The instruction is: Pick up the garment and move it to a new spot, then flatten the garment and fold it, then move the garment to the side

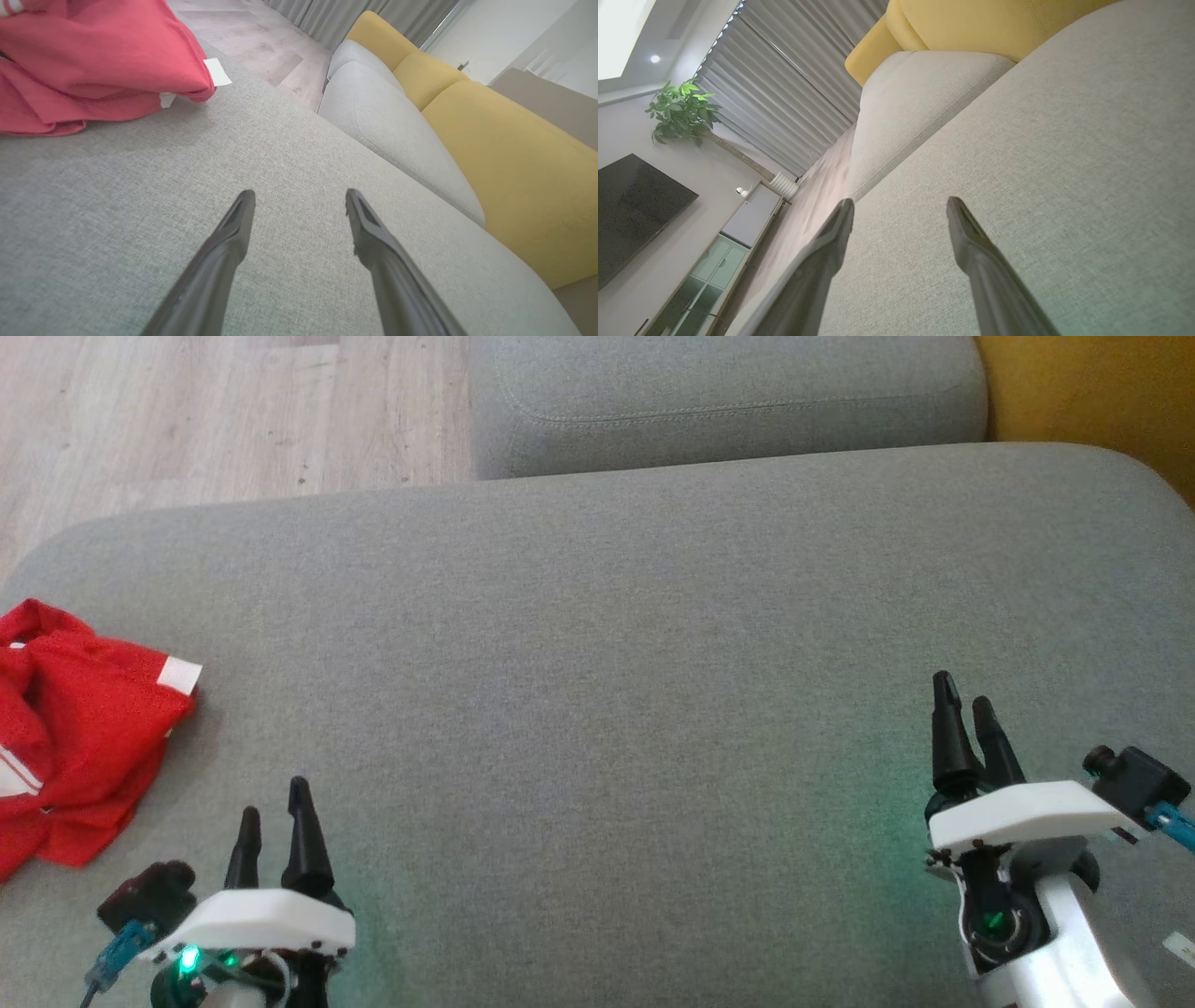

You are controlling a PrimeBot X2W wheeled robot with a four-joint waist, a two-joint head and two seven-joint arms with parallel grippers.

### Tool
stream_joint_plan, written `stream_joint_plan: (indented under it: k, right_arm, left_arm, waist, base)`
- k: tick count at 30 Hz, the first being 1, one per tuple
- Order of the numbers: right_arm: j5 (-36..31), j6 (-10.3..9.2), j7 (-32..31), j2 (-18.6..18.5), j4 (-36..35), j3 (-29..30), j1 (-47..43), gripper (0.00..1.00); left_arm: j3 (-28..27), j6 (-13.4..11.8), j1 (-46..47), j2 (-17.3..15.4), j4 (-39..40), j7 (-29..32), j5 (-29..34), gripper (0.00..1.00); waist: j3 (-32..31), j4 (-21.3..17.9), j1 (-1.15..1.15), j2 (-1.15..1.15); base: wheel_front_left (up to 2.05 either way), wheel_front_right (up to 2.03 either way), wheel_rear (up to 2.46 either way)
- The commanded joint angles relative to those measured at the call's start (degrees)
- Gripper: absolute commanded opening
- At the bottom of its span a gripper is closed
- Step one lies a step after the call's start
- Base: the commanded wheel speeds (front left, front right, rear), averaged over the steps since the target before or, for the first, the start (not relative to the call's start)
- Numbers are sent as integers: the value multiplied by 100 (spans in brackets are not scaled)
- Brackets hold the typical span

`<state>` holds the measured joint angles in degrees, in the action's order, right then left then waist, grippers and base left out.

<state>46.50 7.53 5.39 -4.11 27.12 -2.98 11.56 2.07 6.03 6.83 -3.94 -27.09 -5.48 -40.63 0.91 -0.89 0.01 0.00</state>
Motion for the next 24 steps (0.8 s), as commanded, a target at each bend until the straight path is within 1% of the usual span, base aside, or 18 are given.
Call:
stream_joint_plan:
  k: [1,6,24]
  right_arm:
    - [-221,-3,100,-51,-141,-99,350,100]
    - [-716,-3,201,-29,-113,-131,412,100]
    - [-2088,-3,489,30,151,-255,669,100]
  left_arm:
    - [-49,-16,359,-116,132,-96,231,100]
    - [23,-42,414,-134,122,-196,694,100]
    - [167,-163,579,-159,73,-483,1920,100]
  waist:
    - [3,0,0,0]
    - [24,1,0,0]
    - [88,-40,0,0]
  base:
    - [0,0,0]
    - [0,0,0]
    - [0,0,0]
